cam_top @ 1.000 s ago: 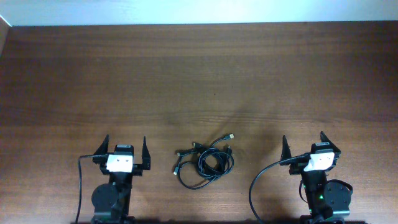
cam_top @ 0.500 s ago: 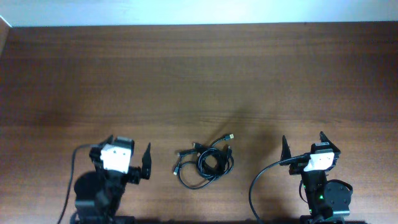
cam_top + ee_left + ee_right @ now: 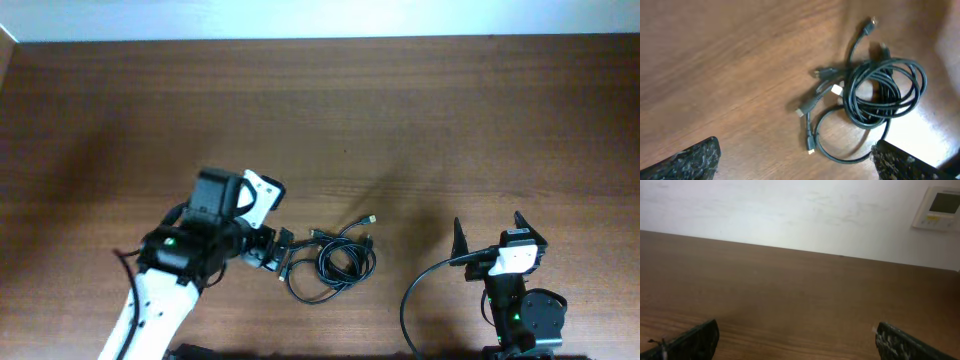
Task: Untangle cables
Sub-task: 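Move the left gripper forward over the black cable bundle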
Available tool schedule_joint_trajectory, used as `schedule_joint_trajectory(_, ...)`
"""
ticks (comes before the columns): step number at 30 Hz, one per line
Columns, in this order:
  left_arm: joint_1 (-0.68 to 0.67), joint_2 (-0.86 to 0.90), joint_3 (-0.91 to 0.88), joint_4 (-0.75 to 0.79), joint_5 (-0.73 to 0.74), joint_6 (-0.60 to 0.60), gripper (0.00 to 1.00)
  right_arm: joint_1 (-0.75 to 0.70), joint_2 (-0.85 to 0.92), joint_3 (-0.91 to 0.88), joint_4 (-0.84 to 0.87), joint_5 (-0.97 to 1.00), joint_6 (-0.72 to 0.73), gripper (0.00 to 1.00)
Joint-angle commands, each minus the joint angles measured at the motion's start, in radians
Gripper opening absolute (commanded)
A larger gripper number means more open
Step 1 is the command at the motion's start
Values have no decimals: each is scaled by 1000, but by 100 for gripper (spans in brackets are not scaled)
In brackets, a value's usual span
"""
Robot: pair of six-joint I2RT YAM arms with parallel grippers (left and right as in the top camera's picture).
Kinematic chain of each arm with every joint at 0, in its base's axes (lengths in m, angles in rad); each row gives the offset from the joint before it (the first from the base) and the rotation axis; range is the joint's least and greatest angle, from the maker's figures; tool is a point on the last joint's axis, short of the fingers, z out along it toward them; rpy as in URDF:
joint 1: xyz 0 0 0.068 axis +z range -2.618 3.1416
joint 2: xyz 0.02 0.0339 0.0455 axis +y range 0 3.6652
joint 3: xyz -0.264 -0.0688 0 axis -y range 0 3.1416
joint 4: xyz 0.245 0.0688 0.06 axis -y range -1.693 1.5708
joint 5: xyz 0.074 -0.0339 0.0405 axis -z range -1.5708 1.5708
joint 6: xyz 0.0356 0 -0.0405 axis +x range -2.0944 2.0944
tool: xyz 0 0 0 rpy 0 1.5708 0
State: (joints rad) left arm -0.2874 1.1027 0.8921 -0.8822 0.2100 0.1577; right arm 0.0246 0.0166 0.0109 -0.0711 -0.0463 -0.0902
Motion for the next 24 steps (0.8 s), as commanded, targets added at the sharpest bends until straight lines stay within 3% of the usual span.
schedule_joint_trajectory(1,-40,66,20,-2,-8,16,99,-5,-5,-5,-4,-13,-7,99)
schedule_joint_trajectory(16,-41,74,19,-39,-3,16,99,-5,23,-5,-4,-13,-7,99)
schedule_joint_trajectory(24,-164,74,19,-40,-4,15,99,14,164,-5,-4,-10,-7,99)
